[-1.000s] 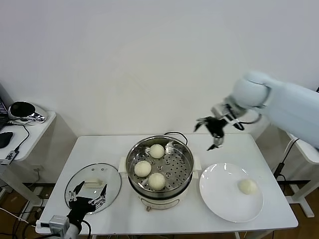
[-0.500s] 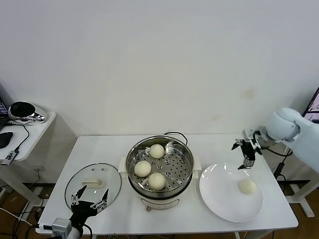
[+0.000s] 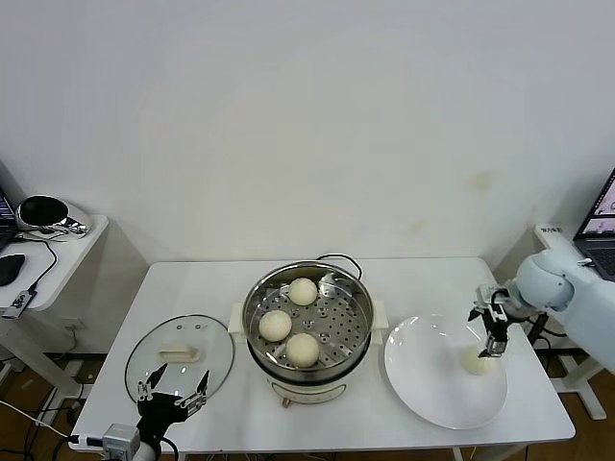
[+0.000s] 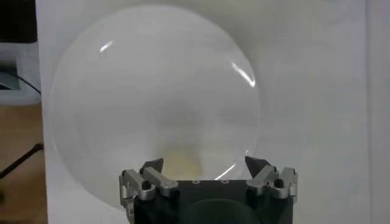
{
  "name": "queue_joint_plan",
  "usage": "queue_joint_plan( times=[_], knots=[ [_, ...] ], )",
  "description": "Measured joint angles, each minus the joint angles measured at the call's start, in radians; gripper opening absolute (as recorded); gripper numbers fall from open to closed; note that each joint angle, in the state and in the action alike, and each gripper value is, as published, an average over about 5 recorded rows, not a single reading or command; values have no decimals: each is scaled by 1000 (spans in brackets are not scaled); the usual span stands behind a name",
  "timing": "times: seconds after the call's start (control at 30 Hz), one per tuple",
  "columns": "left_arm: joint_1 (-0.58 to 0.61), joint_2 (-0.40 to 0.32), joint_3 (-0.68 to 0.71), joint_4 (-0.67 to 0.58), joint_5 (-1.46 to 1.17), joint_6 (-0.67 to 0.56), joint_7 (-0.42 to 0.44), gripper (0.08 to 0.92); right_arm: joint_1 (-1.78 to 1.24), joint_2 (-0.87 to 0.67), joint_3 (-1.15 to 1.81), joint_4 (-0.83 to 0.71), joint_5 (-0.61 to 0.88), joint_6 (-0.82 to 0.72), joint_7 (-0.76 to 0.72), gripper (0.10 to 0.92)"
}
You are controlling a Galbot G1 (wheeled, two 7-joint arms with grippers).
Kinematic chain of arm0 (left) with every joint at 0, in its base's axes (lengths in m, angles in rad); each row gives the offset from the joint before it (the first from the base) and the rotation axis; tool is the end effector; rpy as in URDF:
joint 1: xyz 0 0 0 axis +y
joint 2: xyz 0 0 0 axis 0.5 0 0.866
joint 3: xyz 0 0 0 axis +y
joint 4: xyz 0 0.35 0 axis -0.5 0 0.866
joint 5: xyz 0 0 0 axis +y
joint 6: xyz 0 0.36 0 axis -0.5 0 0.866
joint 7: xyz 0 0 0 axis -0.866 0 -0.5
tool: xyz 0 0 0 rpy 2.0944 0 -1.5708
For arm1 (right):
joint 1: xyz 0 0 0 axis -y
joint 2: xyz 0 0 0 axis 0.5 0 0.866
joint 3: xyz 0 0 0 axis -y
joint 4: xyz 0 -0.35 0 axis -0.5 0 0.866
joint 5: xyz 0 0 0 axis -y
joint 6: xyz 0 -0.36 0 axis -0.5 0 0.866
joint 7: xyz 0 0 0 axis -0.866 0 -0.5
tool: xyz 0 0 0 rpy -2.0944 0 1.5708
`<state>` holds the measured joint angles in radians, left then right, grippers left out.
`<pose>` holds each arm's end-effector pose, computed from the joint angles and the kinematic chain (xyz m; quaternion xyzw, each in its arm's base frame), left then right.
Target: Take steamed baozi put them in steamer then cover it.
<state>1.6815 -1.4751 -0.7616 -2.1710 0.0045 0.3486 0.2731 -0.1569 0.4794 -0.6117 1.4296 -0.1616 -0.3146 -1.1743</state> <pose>0.1500 0.0837 -0.2833 -0.0463 -0.9773 -0.0701 0.1945 0.4611 -0.2064 -0.1798 0.4597 -0.5533 0.5206 0.4598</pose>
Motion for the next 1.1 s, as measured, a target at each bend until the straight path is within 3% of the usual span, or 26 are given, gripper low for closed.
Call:
queue_joint_plan(
  times=[1.1],
  knots=[
    [-6,2,-3,32,9,-6,-1,823,-95,69,42,-99,-106,44,3,823]
  ],
)
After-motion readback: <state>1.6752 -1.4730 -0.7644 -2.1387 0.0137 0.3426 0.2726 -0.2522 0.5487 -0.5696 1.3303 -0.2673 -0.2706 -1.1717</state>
